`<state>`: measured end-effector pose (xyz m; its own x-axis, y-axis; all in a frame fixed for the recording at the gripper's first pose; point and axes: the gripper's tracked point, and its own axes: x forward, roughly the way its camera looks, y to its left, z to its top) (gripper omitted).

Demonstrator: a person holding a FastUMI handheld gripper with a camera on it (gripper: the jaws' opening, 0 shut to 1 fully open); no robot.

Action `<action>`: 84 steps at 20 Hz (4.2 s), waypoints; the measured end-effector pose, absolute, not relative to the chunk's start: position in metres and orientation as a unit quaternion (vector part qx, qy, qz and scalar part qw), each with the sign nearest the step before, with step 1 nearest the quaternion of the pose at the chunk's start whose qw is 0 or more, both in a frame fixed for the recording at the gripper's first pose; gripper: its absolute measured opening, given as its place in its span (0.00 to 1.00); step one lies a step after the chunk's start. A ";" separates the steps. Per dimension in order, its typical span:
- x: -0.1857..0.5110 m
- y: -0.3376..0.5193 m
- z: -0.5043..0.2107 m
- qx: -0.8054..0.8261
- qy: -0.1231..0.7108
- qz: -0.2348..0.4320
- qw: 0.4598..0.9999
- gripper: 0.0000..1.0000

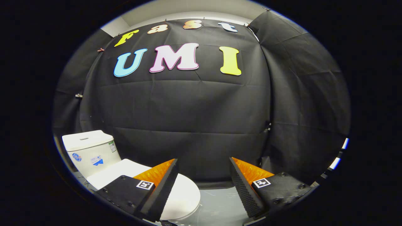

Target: Open the toilet lid.

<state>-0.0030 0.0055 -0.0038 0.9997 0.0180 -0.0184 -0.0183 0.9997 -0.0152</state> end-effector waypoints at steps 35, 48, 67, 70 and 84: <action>-0.093 0.048 -0.238 0.448 0.281 0.033 0.848 0.77; -0.110 0.063 -0.257 0.574 0.315 0.044 0.754 0.53; -0.114 0.078 -0.244 0.577 0.304 0.093 0.752 0.20; -0.116 0.089 -0.245 0.579 0.300 0.106 0.751 0.20; -0.112 0.075 -0.237 0.575 0.300 0.070 0.758 0.05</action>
<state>-0.1117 0.0752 -0.2373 0.8105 0.4504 -0.3744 0.2385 0.3301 0.9133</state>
